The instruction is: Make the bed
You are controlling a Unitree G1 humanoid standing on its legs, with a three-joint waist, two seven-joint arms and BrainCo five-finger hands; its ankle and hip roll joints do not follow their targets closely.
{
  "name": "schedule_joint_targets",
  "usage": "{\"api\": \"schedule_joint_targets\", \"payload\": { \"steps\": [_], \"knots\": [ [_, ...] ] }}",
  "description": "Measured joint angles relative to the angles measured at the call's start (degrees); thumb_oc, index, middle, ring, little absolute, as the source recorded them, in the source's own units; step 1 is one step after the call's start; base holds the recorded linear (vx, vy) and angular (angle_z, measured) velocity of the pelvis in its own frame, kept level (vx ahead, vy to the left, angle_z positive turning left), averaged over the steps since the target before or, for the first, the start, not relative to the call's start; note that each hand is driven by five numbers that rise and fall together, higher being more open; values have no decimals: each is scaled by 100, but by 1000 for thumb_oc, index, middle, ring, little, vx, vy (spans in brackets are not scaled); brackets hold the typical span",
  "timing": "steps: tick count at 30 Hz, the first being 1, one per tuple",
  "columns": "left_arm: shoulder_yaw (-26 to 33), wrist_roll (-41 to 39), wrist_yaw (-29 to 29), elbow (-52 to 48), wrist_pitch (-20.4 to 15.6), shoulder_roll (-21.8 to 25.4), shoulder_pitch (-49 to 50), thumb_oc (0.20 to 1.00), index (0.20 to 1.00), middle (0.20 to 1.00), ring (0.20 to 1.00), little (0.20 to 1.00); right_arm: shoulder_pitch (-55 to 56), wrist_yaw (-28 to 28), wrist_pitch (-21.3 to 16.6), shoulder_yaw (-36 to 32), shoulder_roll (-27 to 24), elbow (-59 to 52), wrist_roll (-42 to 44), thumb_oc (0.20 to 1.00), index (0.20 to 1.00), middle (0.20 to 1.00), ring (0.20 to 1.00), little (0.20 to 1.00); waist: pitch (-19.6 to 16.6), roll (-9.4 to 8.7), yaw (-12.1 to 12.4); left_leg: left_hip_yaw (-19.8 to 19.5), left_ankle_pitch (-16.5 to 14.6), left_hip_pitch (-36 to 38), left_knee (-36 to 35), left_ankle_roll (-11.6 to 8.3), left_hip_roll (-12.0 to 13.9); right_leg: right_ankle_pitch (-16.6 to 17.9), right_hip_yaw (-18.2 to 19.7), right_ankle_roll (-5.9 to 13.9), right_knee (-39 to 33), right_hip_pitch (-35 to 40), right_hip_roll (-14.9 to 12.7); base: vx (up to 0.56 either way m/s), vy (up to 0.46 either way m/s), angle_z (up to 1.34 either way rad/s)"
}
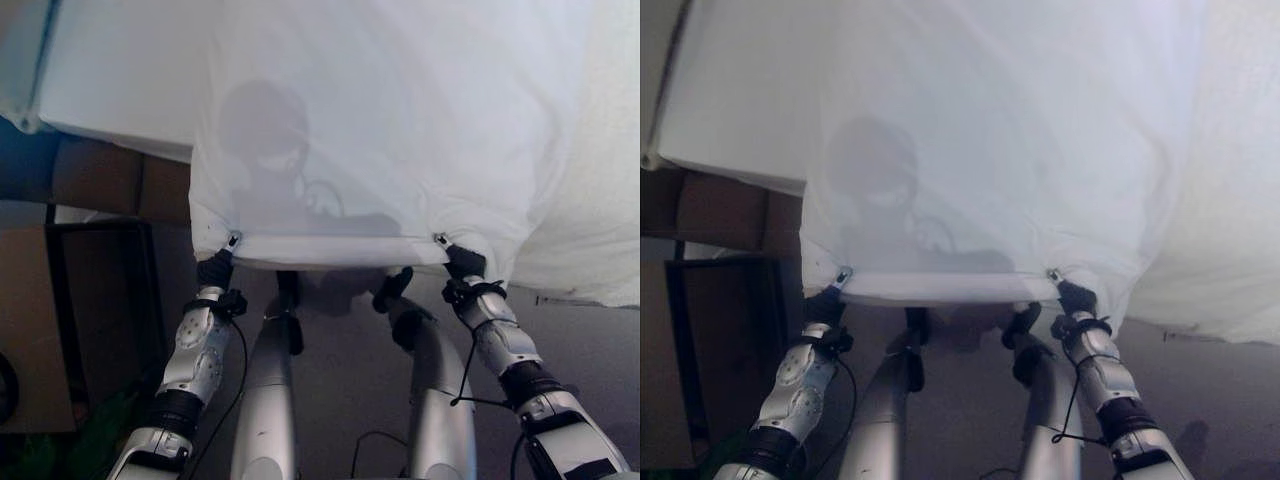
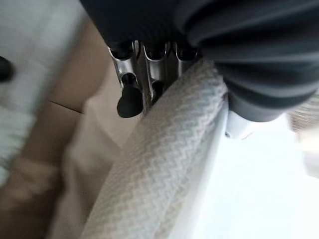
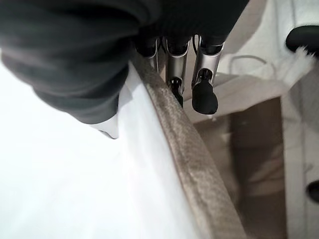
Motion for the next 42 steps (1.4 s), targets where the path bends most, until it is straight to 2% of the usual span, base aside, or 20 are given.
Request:
{"api": "schedule_joint_targets", "payload": {
  "steps": [4, 11, 14, 15, 18, 25, 26, 27, 28, 29, 30, 33, 37, 42],
  "knots": [
    [-38, -34, 120, 102, -65, -10, -187, 200, 200, 200, 200, 200, -82, -106, -119, 10, 41, 95, -73, 200, 200, 200, 200, 200, 0, -3, -56, -48, -165, -501, 347, 36, 53, -56, -8, 12, 149, -372, -53, -6, -1, 2],
    [-413, -46, 281, 919, -270, 153, -1190, 200, 200, 200, 200, 200, -882, -239, -372, 170, 26, 1126, -74, 200, 200, 200, 200, 200, -37, -20, -77, -123, -302, -1413, 972, 179, -26, -107, 48, 36, 521, -1106, -219, 3, 10, 6],
    [-661, -37, 302, 1244, -306, 374, -1593, 200, 200, 200, 200, 200, -1361, -237, -403, 244, -40, 1577, -109, 200, 200, 200, 200, 200, -52, -29, -92, -181, -374, -1818, 1240, 173, -39, -136, 108, 32, 731, -1472, -257, 33, 16, -1],
    [-889, -31, 311, 1701, -332, 491, -1953, 200, 200, 200, 200, 200, -1670, -236, -447, 402, -81, 1999, -158, 200, 200, 200, 200, 200, -58, -39, -104, -219, -451, -2060, 1486, 166, -50, -194, 169, -17, 933, -1689, -282, 49, 22, 0],
    [-995, -24, 332, 2204, -313, 595, -2498, 200, 200, 200, 200, 200, -2204, -236, -453, 475, -132, 2366, -311, 200, 200, 200, 200, 200, -60, -66, -196, -280, -553, -2528, 1951, 188, -46, -274, 223, -60, 1270, -2090, -355, 54, 18, 0],
    [-1165, 278, 394, 2424, -282, 625, -2728, 200, 200, 200, 200, 200, -2431, -240, -451, 527, -319, 2554, -561, 200, 200, 200, 200, 200, -64, -97, -179, -322, -926, -3000, 2717, 235, -42, -536, 435, -50, 1921, -2543, -528, 62, 19, -1],
    [-1228, 452, 433, 2454, -280, 676, -2742, 200, 200, 200, 200, 200, -2480, -239, -453, 597, -397, 2567, -652, 369, 369, 369, 369, 369, -65, -100, -175, -334, -1007, -3123, 2887, 246, -37, -600, 496, -83, 2066, -2671, -551, 31, 31, -5],
    [-1310, 506, 444, 2514, -279, 731, -2784, 200, 200, 200, 200, 200, -2562, -239, -453, 631, -445, 2655, -708, 909, 909, 909, 909, 909, -66, -102, -180, -335, -1037, -3197, 2950, 238, -36, -603, 522, -83, 2115, -2750, -563, 36, 27, -6],
    [-1392, 768, 476, 2730, -270, 777, -2912, 1000, 1000, 1000, 1000, 1000, -2685, -239, -452, 665, -490, 2855, -872, 1000, 1000, 1000, 1000, 1000, -68, -101, -179, -332, -1072, -3284, 3046, 244, -36, -607, 551, -89, 2187, -2841, -596, 24, 24, -4],
    [-1554, 984, 542, 3055, -231, 805, -3102, 1000, 1000, 1000, 1000, 1000, -2803, -240, -443, 780, -529, 3104, -1011, 1000, 1000, 1000, 1000, 1000, -68, -101, -174, -330, -1092, -3330, 3125, 266, -35, -620, 580, -92, 2248, -2894, -602, 37, 28, -5],
    [-1672, 1299, 644, 3414, 2, 845, -3361, 1000, 1000, 1000, 1000, 1000, -2992, -251, -332, 904, -561, 3431, -1324, 1000, 1000, 1000, 1000, 1000, -69, -101, -167, -334, -1144, -3425, 3239, 264, -30, -634, 627, -92, 2324, -2986, -611, 29, 31, -4],
    [-1772, 1732, 766, 3829, 282, 875, -3569, 1000, 1000, 1000, 1000, 1000, -3099, -298, -195, 1106, -674, 3705, -1925, 1000, 1000, 1000, 1000, 1000, -69, -100, -170, -325, -1208, -3578, 3401, 292, -28, -632, 697, -91, 2424, -3155, -619, 25, 26, -6],
    [-1761, 1856, 738, 4090, 645, 886, -3419, 1000, 1000, 1000, 1000, 1000, -2986, -405, 34, 1096, -767, 3862, -2258, 1000, 1000, 1000, 1000, 1000, -69, -100, -170, -310, -1245, -3621, 3447, 291, -27, -643, 737, -77, 2450, -3220, -620, 5, 1, -1],
    [-1598, 1835, 480, 4619, 1043, 996, -2791, 1000, 1000, 1000, 1000, 1000, -2625, -363, 68, 1069, -1060, 4046, -2471, 1000, 1000, 1000, 1000, 1000, -67, -99, -67, -286, -1371, -3649, 3658, 292, -29, -709, 866, -61, 2607, -3304, -625, 9, 1, -4]
  ]
}}
